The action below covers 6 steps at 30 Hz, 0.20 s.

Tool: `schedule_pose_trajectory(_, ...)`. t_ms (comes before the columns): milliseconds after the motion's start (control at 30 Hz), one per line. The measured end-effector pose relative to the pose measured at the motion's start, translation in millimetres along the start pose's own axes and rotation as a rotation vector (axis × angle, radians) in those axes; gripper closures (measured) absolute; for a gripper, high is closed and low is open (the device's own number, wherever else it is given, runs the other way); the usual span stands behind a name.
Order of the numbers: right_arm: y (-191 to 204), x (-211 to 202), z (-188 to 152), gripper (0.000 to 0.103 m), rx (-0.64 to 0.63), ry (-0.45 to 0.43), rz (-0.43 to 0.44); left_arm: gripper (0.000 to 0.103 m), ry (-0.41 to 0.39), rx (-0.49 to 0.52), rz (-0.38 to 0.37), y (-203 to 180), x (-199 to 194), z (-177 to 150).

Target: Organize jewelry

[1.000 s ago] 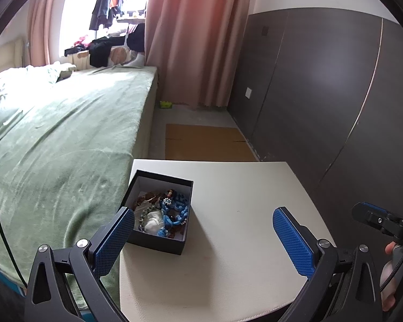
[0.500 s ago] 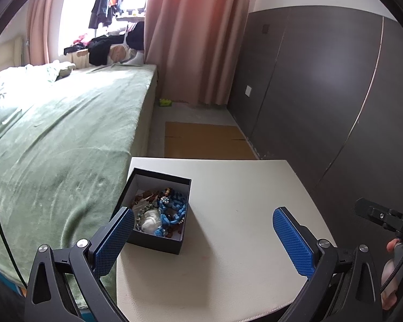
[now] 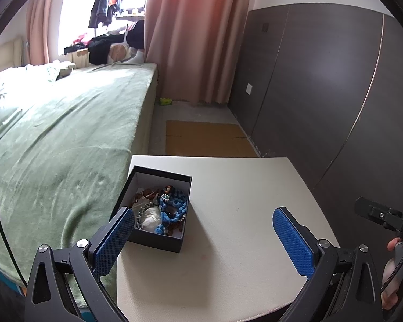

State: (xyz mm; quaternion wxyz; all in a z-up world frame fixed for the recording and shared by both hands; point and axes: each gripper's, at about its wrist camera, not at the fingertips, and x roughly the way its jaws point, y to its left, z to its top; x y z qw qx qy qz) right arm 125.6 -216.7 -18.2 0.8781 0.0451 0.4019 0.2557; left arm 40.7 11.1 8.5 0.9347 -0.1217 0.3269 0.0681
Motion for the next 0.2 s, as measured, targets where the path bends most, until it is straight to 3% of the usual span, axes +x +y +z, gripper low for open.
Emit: schedule_pose_trajectory(200,0.2,0.7,0.1,0.000,0.000,0.001,-0.001,0.000,0.003,0.006,0.007,1.0,0.9,0.1)
